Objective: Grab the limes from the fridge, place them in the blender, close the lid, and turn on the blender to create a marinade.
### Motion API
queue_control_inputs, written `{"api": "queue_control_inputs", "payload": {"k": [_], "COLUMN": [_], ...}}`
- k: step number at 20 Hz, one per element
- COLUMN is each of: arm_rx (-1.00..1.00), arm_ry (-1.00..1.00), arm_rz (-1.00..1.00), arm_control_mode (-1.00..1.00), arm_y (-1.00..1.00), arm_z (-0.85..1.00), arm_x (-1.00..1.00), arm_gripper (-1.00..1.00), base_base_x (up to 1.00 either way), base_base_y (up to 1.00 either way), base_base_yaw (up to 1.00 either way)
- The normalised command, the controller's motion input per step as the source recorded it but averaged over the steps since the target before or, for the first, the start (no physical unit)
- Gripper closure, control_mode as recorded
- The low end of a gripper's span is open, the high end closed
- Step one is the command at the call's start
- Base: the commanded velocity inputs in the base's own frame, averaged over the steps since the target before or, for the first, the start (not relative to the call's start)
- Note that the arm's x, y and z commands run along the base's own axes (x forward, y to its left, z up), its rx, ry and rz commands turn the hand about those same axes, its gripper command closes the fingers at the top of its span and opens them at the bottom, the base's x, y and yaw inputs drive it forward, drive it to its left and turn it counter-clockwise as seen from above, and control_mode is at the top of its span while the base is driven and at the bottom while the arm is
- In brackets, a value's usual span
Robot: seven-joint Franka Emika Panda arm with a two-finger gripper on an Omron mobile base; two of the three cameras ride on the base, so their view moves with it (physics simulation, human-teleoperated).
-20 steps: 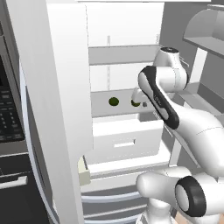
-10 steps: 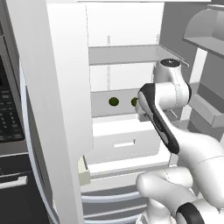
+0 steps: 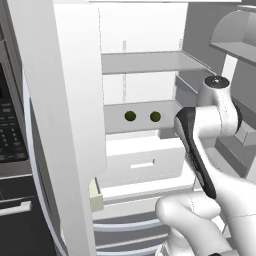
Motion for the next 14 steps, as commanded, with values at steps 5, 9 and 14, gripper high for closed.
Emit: {"api": "queue_control_inputs", "payload": {"k": [5,9,14], "arm_rx": [0.07,0.04,0.02], "arm_ry": [0.00,-0.04,-0.07], "arm_rz": [-0.05,0.03,0.00], "arm_control_mode": [-1.00,-1.00,-1.00], "arm_y": [-0.62,-0.13,0.72], "arm_z": [0.02,0.00,0.01], "arm_x": [-0.18,-0.06,0.67], "arm_gripper": [-1.00,-1.00,-1.00], "base_base_x": [0.00,0.00,0.00], "base_base_y": [0.00,0.00,0.00], "base_base_yaw": [0.00,0.00,0.00]}}
